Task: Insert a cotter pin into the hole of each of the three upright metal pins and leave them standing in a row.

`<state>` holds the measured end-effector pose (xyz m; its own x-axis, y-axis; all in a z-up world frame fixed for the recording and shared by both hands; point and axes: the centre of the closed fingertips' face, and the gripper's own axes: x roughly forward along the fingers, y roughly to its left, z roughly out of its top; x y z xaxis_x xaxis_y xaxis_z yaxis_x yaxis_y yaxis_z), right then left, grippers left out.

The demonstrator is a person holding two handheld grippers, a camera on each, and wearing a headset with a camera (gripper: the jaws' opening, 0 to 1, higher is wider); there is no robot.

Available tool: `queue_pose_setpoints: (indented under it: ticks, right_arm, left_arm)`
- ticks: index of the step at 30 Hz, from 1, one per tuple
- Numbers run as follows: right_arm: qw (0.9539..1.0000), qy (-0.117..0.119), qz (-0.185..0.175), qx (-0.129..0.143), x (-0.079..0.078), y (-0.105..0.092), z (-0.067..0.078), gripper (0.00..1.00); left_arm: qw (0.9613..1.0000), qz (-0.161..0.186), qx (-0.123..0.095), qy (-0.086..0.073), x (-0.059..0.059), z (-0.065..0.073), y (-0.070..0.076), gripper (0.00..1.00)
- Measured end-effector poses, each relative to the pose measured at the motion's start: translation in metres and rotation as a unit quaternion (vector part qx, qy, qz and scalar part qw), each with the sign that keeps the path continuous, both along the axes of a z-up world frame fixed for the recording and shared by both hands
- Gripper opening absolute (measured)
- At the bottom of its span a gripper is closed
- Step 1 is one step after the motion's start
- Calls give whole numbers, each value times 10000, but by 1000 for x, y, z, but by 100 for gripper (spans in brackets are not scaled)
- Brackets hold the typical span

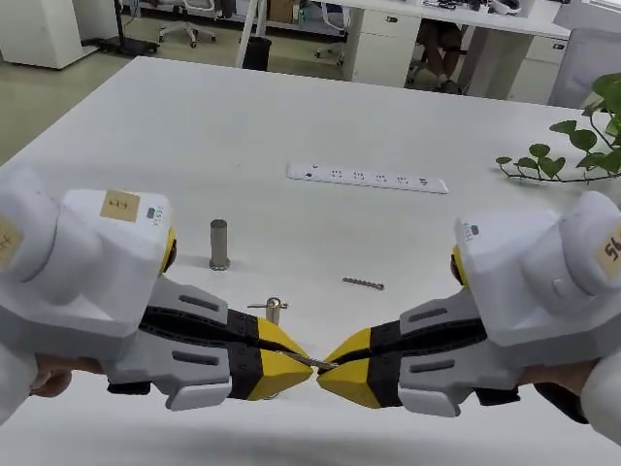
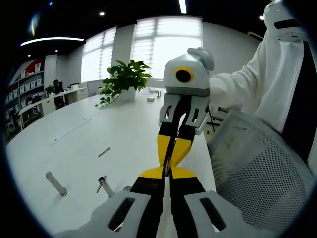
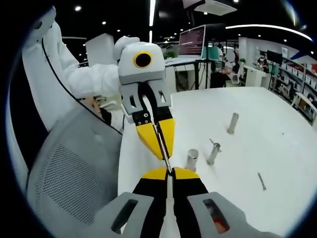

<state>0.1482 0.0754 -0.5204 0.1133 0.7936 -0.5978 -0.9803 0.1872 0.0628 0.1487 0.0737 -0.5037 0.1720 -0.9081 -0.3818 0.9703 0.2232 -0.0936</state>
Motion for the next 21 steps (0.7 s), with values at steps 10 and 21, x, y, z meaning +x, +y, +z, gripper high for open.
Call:
queue_pose_setpoints:
  ticks: [10,21]
  right_arm:
    - [9997,-104,-167,-159,15,-4,-5,0]
    - [9962,-226,-162,-827,34,-16,-34,0]
  left_arm:
    - [9952,600,424,-640,29,-11,16,33]
    - [9943,773,635,-357,41,-33,22,31]
